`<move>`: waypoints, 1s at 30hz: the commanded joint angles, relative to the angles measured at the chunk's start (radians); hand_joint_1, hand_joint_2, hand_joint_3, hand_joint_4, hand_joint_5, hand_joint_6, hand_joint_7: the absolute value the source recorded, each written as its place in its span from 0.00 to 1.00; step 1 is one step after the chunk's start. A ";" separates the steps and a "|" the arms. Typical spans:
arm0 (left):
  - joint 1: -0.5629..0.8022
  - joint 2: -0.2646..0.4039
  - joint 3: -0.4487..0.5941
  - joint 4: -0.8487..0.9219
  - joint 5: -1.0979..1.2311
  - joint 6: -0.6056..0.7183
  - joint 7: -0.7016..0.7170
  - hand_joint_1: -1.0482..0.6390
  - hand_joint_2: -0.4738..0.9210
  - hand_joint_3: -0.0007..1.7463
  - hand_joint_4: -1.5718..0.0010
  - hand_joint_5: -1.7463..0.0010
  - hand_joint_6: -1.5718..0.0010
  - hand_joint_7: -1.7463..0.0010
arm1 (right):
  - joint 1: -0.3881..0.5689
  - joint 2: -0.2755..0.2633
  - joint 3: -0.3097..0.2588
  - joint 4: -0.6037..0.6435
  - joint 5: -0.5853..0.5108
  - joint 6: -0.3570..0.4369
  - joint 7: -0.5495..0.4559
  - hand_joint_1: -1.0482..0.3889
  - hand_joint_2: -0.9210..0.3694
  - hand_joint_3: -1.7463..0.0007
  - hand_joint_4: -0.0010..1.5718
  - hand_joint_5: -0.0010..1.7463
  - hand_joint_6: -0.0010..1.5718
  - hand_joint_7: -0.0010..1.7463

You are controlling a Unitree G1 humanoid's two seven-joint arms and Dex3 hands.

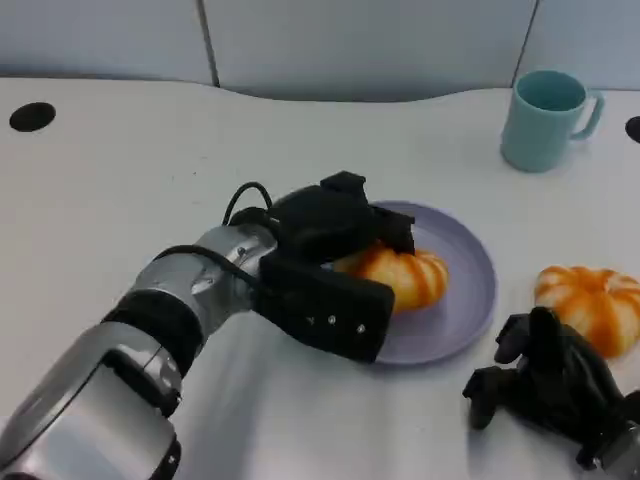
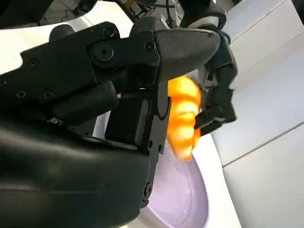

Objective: Grasp the bread from the table and place it into the plate.

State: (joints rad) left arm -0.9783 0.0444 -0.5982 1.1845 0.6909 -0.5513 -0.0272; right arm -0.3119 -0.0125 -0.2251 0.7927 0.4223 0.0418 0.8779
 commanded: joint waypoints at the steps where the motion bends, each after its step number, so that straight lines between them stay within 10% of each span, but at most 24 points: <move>1: -0.037 0.005 -0.006 -0.032 -0.002 0.060 -0.112 0.20 0.98 0.14 0.89 0.67 0.77 0.97 | 0.016 -0.008 -0.001 0.003 0.003 0.007 0.002 0.39 0.00 0.83 1.00 0.39 1.00 0.25; 7: -0.045 0.012 -0.020 -0.083 0.006 0.095 -0.191 0.01 1.00 0.26 1.00 0.99 0.99 1.00 | 0.018 -0.006 -0.002 -0.001 0.002 0.004 -0.005 0.39 0.00 0.82 1.00 0.39 1.00 0.24; 30: 0.222 0.184 0.297 -0.448 -0.425 0.049 -0.381 0.01 1.00 0.26 0.94 0.96 0.91 0.95 | 0.006 -0.023 0.000 0.016 -0.011 -0.010 -0.003 0.38 0.00 0.81 1.00 0.42 1.00 0.27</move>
State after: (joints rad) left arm -0.8011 0.2017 -0.3326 0.7762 0.3152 -0.5135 -0.3685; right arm -0.3125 -0.0161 -0.2232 0.7949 0.4144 0.0314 0.8778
